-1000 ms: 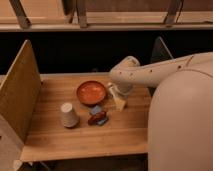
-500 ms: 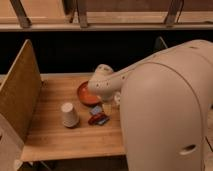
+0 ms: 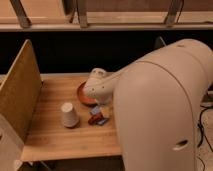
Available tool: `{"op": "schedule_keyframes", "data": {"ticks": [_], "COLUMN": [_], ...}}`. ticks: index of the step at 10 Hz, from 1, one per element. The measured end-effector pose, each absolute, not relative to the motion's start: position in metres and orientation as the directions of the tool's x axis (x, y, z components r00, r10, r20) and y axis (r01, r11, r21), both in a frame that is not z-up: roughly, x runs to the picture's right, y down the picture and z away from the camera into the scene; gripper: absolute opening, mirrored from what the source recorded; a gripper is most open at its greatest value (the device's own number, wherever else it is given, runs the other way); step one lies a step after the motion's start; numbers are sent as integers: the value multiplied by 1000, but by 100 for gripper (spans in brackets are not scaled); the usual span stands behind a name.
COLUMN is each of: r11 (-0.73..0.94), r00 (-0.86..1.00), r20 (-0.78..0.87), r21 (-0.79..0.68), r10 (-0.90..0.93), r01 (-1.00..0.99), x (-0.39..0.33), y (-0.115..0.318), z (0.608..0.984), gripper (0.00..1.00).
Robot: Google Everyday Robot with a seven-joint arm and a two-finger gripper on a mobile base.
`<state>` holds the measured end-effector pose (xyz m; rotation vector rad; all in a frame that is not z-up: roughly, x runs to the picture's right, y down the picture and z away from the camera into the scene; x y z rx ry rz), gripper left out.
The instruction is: Drag the pepper across the table
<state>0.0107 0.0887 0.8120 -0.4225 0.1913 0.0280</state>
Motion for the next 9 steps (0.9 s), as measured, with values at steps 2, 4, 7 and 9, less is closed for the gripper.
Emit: {"op": "schedule_keyframes", "data": {"ticks": [2,4,7,9], "r11": [892,865,848,827], "r00": [992,999,997,996], "r20": [-125,-20,47,66], "r21": [-451,-502,-524,-556], "r10": [-20,-38,-60,-58], "r01": [-39,23,76,85], "x": [-18,-64,-86,-86], "y": [111,139,152,165], "z": [814,811,806,811], "gripper": [80,80,80,80]}}
